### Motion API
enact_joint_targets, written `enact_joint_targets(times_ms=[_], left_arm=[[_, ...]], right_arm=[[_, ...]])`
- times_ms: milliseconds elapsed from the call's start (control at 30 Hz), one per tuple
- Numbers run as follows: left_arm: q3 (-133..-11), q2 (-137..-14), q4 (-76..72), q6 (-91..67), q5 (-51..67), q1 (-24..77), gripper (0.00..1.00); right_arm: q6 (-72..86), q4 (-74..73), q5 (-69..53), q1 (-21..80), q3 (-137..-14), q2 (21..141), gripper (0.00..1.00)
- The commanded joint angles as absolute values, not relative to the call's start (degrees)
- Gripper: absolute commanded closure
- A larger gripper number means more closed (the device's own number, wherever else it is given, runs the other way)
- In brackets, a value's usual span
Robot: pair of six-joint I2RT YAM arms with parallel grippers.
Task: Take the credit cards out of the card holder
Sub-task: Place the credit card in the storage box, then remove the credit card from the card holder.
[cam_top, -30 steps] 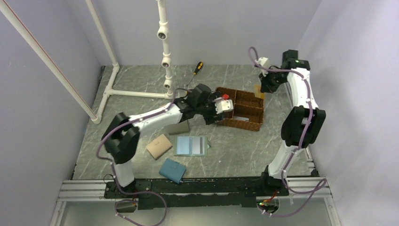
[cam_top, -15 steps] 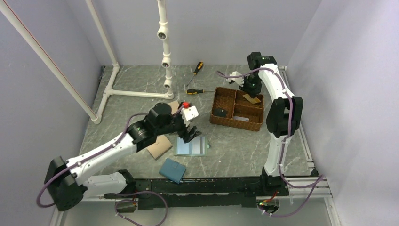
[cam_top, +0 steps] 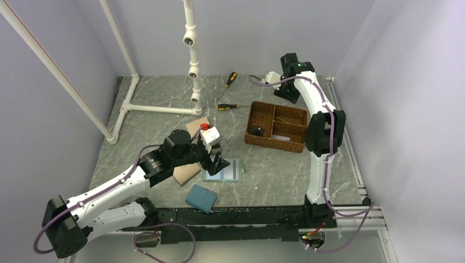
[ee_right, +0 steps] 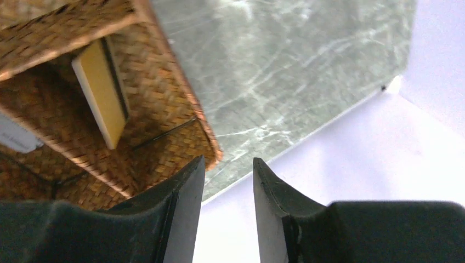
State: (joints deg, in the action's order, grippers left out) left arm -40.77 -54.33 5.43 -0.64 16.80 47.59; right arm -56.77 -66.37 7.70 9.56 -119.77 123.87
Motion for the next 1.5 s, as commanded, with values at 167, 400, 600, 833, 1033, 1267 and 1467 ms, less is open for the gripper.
enact_joint_targets(times_ms=[167, 400, 600, 833, 1033, 1267, 1467], left_arm=[[-40.1, -56.6, 4.2, -19.7, 9.9, 47.6, 0.01], [-37.0, -58.3, 6.0, -32.6, 8.7, 46.5, 0.01], [-38.0, -61.6, 9.7, -37.7, 10.0, 46.4, 0.04], [-39.1, -64.8, 11.2, -40.6, 8.1, 47.6, 0.11], [-42.0, -67.0, 15.9, -39.7, 3.8, 49.0, 0.12], [-42.4, -67.3, 18.5, -41.2, 0.2, 49.0, 0.10], [-41.1, -63.8, 18.5, -40.9, -5.6, 48.9, 0.03]], right_arm=[[-42.7, -60.6, -9.3, 8.4, -112.0, 107.8, 0.58], [-37.1, -49.3, -47.6, 8.2, -82.5, 85.9, 0.38], [-27.8, -29.3, -68.2, 2.7, -59.2, 71.3, 0.07], [-18.1, -16.0, -73.2, -4.6, -50.8, 64.6, 0.01], [-18.6, -16.6, -73.0, -4.6, -51.0, 64.7, 0.01], [-21.0, -19.7, -71.7, -4.6, -51.9, 65.1, 0.01], [-24.7, -23.5, -70.8, -4.5, -53.5, 66.9, 0.01]])
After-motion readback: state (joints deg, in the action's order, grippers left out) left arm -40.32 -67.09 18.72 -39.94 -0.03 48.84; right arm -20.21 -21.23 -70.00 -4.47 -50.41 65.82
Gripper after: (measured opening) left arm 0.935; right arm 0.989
